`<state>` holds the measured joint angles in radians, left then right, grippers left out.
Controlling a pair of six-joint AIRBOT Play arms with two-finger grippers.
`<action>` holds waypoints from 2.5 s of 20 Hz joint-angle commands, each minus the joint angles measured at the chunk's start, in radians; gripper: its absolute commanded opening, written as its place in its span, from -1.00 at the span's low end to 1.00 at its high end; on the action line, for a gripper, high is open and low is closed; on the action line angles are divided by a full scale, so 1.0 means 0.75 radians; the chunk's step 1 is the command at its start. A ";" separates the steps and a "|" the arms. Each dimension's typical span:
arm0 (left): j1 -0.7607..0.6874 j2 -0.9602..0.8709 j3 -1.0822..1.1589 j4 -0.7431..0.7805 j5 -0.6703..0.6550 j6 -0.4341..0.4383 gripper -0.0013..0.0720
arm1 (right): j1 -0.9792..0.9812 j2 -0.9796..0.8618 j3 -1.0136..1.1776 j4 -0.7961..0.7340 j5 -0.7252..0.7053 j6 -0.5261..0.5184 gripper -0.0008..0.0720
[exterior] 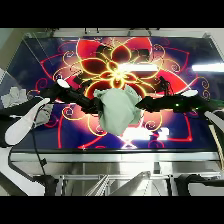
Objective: Fold the shirts.
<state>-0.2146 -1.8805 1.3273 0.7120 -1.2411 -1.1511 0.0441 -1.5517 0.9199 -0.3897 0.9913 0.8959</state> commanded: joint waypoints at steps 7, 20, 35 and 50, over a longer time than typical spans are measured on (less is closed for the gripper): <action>-0.038 -0.062 0.097 0.036 -0.103 -0.037 0.12 | 0.011 -0.210 0.090 0.013 0.018 0.012 -0.36; 0.103 0.042 0.097 0.027 -0.189 0.002 -0.91 | -0.102 -0.091 0.211 -0.065 0.148 0.014 0.28; 0.193 0.123 0.023 -0.079 -0.340 0.072 -0.91 | -0.011 -0.239 0.285 0.059 0.334 -0.039 -0.96; 0.489 1.128 0.409 -0.305 -0.458 -0.048 -0.93 | -0.239 0.773 0.496 0.266 0.496 -0.036 -0.95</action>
<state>0.1467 -1.1351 1.6417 0.3824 -1.6291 -1.1778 -0.1360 -1.0409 1.2892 -0.0795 1.4109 0.8513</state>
